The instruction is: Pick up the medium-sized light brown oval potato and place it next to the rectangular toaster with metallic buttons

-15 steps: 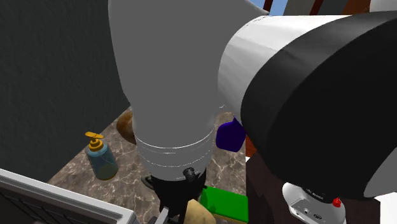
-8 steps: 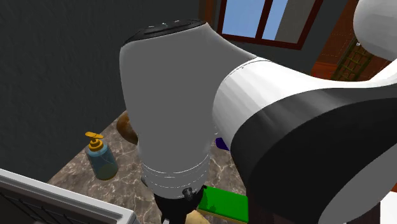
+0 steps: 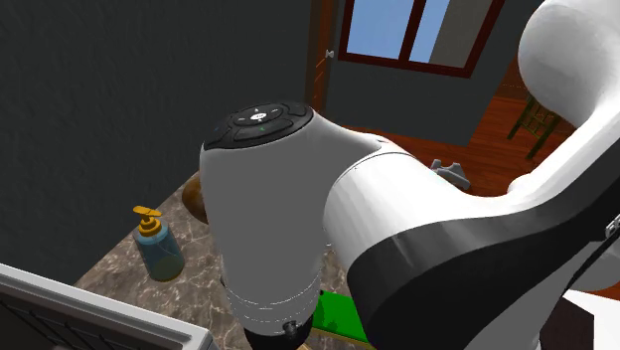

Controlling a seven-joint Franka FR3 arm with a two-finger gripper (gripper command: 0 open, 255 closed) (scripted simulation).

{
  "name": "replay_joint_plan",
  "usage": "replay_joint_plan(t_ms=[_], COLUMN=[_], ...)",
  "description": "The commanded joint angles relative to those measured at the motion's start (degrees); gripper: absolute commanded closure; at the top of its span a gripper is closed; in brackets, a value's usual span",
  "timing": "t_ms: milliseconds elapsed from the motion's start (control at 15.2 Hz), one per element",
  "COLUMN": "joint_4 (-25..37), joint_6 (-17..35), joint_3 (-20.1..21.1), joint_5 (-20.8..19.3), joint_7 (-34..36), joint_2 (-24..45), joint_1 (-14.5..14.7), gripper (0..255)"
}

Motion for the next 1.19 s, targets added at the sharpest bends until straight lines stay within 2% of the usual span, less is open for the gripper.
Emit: replay_joint_plan(t_ms=[0,528,1056,1122], joint_4=[-0.84,-3.49,-3.56,-3.56], joint_6=[1.56,7.78,7.98,7.98], joint_3=[0.07,0.01,-0.03,-0.03], joint_5=[-0.57,-3.90,-4.03,-4.03], joint_7=[0.30,2.28,2.36,2.35], joint_2=[0.87,5.41,5.57,5.57], joint_1=[0.07,0.60,0.64,0.64], gripper=[255,255,255,0])
